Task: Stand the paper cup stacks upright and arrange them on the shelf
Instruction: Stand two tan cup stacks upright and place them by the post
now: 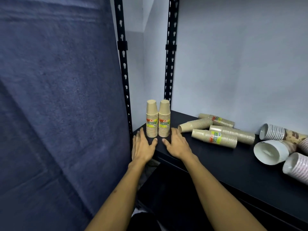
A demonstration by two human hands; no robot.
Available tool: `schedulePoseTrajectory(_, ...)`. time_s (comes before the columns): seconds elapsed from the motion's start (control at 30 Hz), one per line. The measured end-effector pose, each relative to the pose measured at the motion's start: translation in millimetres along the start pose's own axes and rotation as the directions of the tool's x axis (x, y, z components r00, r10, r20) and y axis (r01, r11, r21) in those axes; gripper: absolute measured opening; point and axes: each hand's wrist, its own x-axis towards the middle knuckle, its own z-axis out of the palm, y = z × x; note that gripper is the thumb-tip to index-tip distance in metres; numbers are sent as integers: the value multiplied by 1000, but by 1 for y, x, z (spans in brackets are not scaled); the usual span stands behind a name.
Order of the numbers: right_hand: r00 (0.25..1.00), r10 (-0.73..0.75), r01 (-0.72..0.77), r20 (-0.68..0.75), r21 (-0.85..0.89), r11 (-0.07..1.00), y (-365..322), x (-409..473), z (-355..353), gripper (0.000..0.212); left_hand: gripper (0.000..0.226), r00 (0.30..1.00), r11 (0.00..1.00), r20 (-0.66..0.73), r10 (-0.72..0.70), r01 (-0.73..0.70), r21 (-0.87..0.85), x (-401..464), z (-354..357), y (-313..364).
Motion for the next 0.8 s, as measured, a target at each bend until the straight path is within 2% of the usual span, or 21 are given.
schedulePoseTrajectory(0.2, 999, 40, -40, 1, -168, 985, 9, -21, 2, 56, 79, 1000, 995, 10, 20, -21, 97, -25, -3, 11)
schedulePoseTrajectory(0.37, 999, 27, -23, 19, -209, 978, 12, -42, -4, 55, 84, 1000, 981, -9, 3, -1, 193, -41, -8, 20)
schedulePoseTrajectory(0.5, 999, 32, -23, 39, -215, 976, 32, -68, -19, 56, 85, 999, 967, 12, 53, -55, 249, -58, -7, 33)
schedulePoseTrajectory(0.63, 996, 80, -69, 34, -250, 966, 63, -100, -43, 62, 73, 973, 945, 117, 200, -223, 237, -76, 4, 57)
schedulePoseTrajectory(0.8, 985, 171, -160, 16, -282, 946, 108, -141, -83, 64, 69, 888, 899, 331, 318, -394, 193, -84, 21, 101)
